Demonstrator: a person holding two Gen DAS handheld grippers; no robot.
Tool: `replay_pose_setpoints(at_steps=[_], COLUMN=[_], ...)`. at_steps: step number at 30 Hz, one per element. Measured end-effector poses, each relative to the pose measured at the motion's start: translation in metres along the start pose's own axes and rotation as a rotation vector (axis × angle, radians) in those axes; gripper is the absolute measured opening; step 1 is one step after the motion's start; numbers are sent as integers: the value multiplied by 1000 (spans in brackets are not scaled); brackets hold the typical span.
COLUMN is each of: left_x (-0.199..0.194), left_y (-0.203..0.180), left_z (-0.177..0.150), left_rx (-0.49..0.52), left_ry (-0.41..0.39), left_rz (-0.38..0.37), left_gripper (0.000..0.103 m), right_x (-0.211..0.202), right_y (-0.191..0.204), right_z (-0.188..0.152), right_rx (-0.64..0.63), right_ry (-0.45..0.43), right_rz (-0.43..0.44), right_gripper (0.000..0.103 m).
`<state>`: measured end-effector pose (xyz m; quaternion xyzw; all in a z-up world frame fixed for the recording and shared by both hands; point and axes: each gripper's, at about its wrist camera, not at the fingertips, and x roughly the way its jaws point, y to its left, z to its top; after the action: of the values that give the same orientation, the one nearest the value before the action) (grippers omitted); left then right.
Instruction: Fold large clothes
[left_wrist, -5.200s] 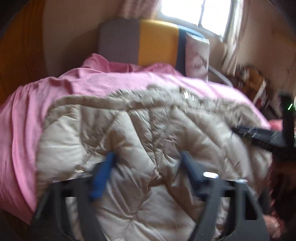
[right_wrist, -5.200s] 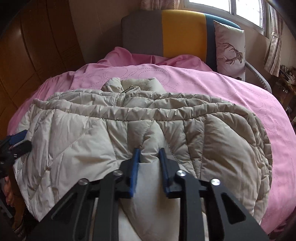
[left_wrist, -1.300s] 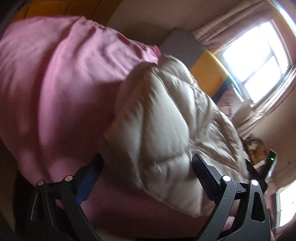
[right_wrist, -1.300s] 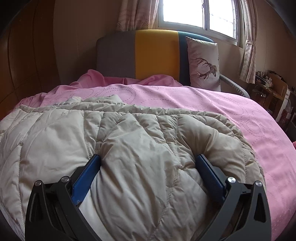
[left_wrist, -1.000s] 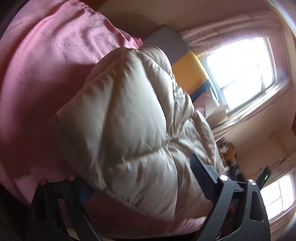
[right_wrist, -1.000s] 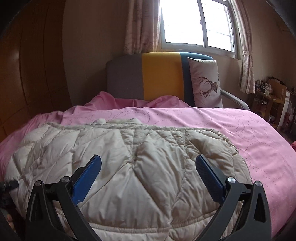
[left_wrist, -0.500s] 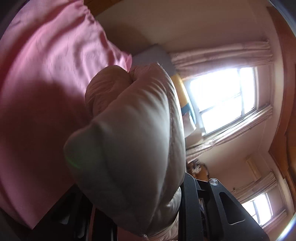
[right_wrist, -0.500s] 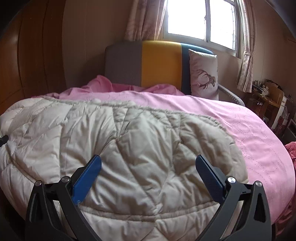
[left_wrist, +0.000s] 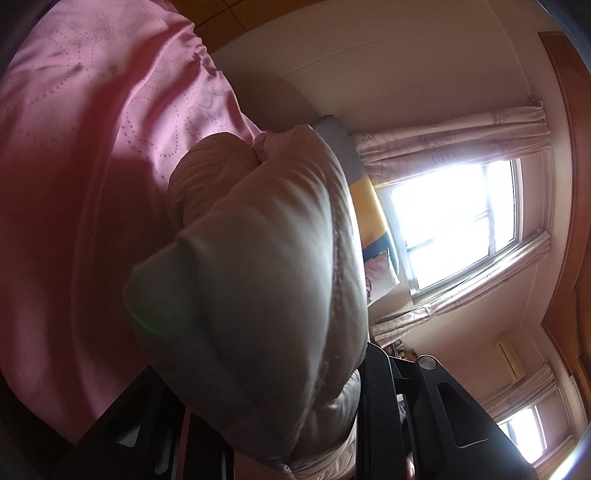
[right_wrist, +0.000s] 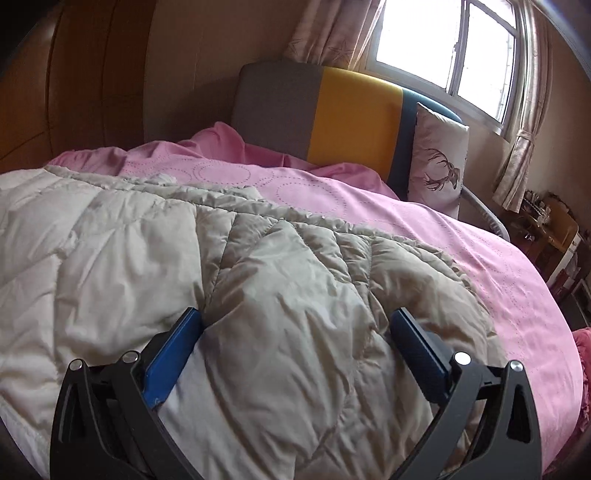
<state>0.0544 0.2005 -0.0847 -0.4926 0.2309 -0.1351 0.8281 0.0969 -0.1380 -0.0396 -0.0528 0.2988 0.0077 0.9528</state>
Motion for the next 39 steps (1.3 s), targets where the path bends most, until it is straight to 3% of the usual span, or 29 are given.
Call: replay_pose_setpoints(at_steps=[3,7,11,18,22,27,31,33,35,39], left_x=[-4,2,1,9,12,10,12,9,14,20], left_y=[-2,-10,-50,-115,-142,-151,-150,-155,-160,-162], left_z=[2,5,-2,-19,-31,-37,-34,-36,-36,-43], left_rx=[9,44,178,408,532,583,581,593,605,623], left_ry=[-5,-8,-16,-6,-20,-32,-31,-24,-4,7], left_rz=[-2,-12,-29,-24,31,60,69,76,106,121], left_gripper=[21,21,21,21,21,21,21,21,21,21], right_x=[-27,-22,-16,-19,-23,-46,-2,32,59,64], right_y=[11,33,34,31,18,-7,5,15,20,25], right_z=[-21,-48,-59,-63,-42,4,43,48,39,30], right_rx=[-13,-67,-60,-23,-17,98,32,-10,-4,-23], right_ry=[-40,-22,-61,-56,32,-121,-59,28,100,70], right_rz=[45,10,6,13,45,56,21,-12,41,18], right_gripper=[101,101,101,101,101,101,101,101,101,101])
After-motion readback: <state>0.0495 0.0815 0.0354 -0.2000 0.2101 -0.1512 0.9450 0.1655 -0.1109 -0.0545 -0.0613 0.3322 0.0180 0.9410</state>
